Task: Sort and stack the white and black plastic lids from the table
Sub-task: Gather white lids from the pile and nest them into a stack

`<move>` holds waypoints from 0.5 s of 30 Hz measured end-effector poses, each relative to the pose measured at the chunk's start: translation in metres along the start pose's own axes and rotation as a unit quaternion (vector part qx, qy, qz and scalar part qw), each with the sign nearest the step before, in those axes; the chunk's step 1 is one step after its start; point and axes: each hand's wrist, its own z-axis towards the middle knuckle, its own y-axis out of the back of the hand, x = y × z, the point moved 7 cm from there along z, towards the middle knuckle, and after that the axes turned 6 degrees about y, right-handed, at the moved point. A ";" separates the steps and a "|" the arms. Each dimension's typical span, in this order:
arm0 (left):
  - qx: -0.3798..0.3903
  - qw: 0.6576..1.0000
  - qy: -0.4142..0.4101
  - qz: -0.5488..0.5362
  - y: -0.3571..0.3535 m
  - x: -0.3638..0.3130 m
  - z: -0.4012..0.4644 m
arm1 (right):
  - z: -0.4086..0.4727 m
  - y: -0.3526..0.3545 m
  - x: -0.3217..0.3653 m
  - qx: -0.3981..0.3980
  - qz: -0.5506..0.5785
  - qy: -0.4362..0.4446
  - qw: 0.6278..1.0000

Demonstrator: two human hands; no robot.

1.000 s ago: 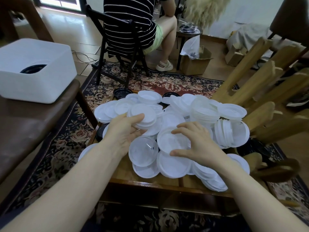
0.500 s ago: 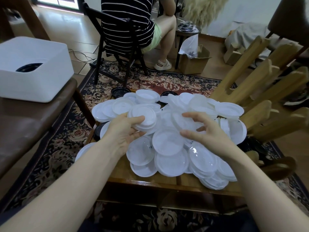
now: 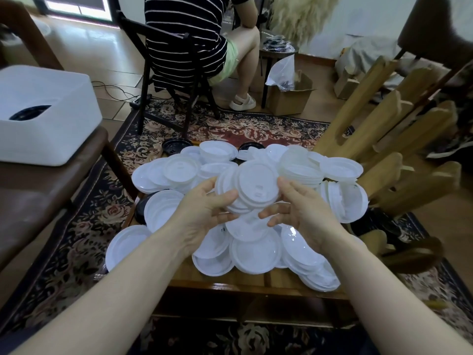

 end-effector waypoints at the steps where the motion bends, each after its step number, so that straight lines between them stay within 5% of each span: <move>1: 0.005 1.000 -0.003 -0.001 -0.001 -0.001 0.000 | 0.000 0.000 0.000 -0.002 0.002 -0.002 1.000; 11: 0.024 0.999 -0.003 -0.036 -0.009 0.001 -0.003 | -0.002 -0.005 -0.004 0.004 0.142 -0.054 0.988; 15: 0.037 0.999 -0.008 -0.035 -0.011 0.001 -0.004 | -0.004 -0.008 -0.005 0.013 0.077 -0.053 0.996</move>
